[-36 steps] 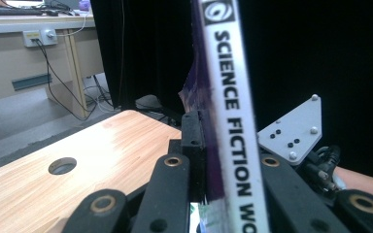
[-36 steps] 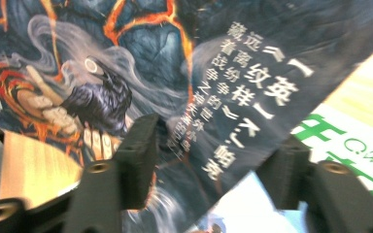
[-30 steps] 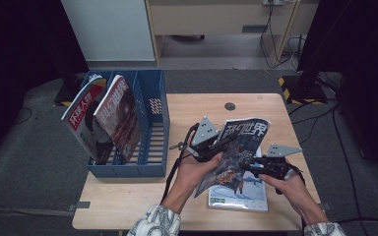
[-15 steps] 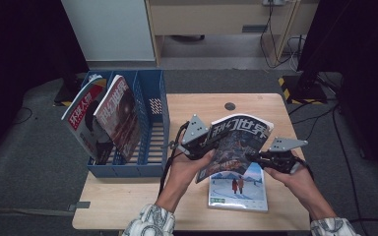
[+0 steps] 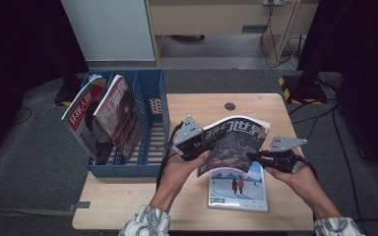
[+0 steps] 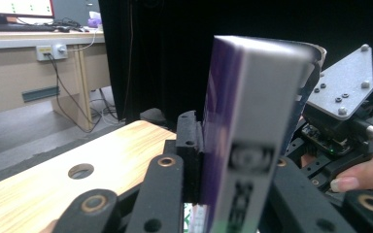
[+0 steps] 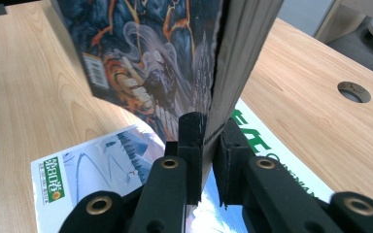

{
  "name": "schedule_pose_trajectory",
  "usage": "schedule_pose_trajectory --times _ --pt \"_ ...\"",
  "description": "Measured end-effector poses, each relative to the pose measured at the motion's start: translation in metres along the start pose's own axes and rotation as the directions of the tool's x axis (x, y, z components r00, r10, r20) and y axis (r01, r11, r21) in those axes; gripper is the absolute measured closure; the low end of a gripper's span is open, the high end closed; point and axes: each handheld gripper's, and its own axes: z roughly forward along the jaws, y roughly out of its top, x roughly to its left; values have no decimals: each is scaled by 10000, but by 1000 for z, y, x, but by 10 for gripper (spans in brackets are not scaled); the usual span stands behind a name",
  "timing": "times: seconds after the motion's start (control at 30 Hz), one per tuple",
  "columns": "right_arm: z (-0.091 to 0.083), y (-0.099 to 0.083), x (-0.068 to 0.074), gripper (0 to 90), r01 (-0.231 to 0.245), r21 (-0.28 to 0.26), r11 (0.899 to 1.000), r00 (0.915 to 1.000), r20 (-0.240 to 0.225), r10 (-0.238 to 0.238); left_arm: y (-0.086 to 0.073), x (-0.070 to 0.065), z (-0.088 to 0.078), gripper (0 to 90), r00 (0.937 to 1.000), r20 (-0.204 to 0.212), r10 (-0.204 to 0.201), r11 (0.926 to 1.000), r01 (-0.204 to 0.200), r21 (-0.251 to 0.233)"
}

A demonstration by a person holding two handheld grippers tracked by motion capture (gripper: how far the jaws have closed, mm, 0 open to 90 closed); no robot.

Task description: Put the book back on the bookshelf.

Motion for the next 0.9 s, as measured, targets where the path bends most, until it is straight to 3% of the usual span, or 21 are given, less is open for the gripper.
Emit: schedule_pose_trajectory --times 0.23,0.37,0.9 --pt "1 -2 4 830 247 145 9996 9997 -47 -246 -2 0 -1 711 9995 331 -11 9998 17 -197" --pt "4 -3 7 830 519 338 9981 9985 -187 -513 1 2 -3 701 9978 561 -352 9972 388 -646" --pt "9 -9 9 827 386 221 9990 9989 -278 -379 -3 -1 0 715 9993 276 -256 9987 268 -437"
